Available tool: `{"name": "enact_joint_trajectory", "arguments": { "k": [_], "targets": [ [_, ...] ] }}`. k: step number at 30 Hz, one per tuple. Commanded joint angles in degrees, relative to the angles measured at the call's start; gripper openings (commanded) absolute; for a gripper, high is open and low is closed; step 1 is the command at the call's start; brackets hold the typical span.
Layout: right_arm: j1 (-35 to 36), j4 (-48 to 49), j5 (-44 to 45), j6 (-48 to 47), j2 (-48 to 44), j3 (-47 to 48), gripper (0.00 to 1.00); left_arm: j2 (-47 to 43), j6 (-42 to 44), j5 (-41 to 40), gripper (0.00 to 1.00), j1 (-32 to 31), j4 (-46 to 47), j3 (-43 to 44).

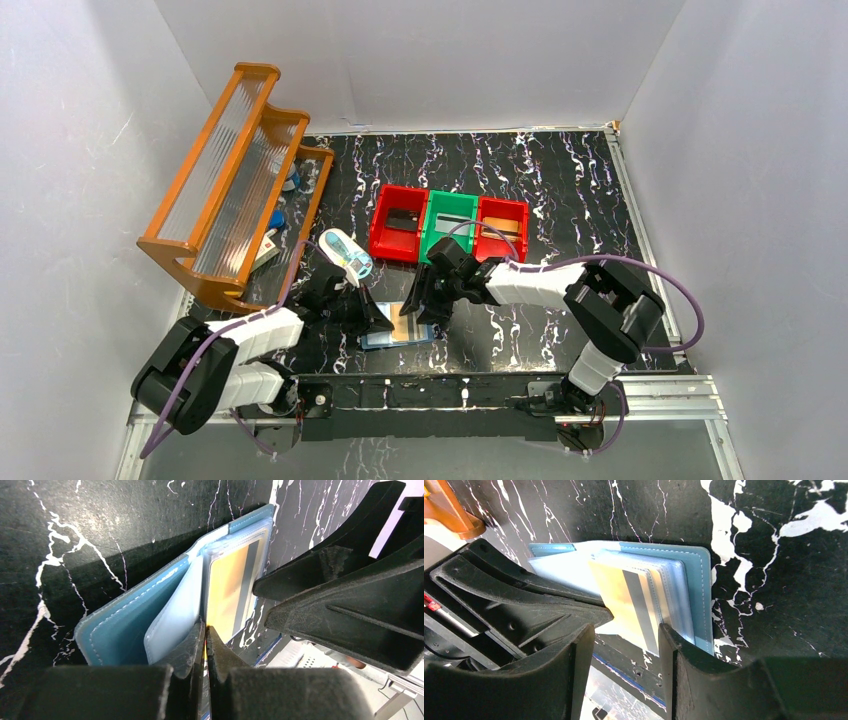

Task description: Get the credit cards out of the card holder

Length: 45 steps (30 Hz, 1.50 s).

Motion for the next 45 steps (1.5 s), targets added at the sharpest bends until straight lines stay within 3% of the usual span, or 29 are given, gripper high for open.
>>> {"name": "enact_joint_trajectory", "arguments": {
  "k": [1,11,16,25,33,39,45],
  "targets": [
    [-0.1,-4.4,4.0,-2.6,0.7,-0.3,0.59,-1.1,2.2,-0.4,0.0,-0.1,-3.0,1.8],
    [-0.1,-1.5,0.5,-2.1,3.9,-0.9,0.51,-1.5,1.7,1.9,0.03,-0.2,-0.8,1.8],
    [0.0,-0.6,-0.6,-1.5,4.8,-1.9,0.49,-0.1,-4.5,3.4,0.1,-0.1,7.7,-1.6],
    [0.0,1.4,-3.2,-0.8,7.2,-3.6,0.48,-0.6,-13.2,5.3,0.1,0.6,21.7,-6.5],
    [0.0,2.0,-3.1,-0.3,7.2,-4.7,0.48,-4.0,-17.3,5.6,0.09,1.3,24.8,-7.7],
    [0.0,2.7,-3.6,-0.2,7.3,-5.0,0.48,-5.6,-17.3,6.2,0.02,1.5,25.4,-7.3],
    [0.0,3.8,-4.2,-0.1,7.5,-5.2,0.48,-3.1,-16.0,7.2,0.06,1.5,25.5,-6.8]
  ]
}}
